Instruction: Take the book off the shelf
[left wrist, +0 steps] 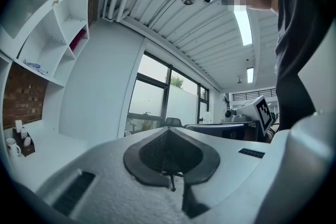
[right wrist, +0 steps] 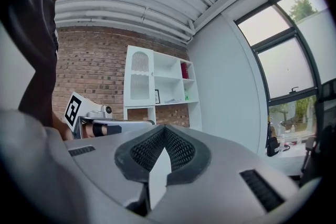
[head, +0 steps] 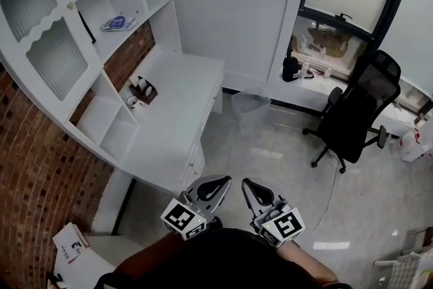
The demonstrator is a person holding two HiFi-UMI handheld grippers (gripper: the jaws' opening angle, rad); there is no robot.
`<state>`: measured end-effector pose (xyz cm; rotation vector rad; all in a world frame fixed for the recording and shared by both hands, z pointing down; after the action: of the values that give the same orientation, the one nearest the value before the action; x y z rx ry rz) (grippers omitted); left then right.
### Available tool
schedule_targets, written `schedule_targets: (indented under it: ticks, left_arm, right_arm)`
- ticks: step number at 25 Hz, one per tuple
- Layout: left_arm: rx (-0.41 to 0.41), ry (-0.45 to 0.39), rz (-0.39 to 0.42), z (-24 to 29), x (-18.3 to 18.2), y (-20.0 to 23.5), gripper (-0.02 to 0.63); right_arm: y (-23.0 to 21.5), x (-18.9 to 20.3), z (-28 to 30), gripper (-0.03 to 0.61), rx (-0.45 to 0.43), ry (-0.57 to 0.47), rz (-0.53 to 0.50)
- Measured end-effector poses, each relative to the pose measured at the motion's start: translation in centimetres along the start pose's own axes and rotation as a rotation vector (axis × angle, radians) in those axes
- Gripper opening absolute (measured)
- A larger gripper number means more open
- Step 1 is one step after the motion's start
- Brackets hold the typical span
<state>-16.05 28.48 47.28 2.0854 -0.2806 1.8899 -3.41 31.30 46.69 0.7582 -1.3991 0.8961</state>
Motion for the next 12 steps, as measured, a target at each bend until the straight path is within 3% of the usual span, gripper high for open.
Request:
schedule_targets:
  ticks: [12]
  left_arm:
    - [-0.072,0.023,-0.024,-2.3,0.7,8.5,0.006]
  right_arm:
    - [0.6,0.6,9.3,0.015,-0.072,0.020,0.044]
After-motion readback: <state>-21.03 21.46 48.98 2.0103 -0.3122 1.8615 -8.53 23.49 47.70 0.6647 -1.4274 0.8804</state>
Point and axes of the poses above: the fingertips, and each gripper's own axes: z forward along the fingers, y to its left, x out of its underside, the point moved 6 cm from there along -z, backward along the fingers, and after that the axes turned 10 degrees about x, right-handed, at the moved point
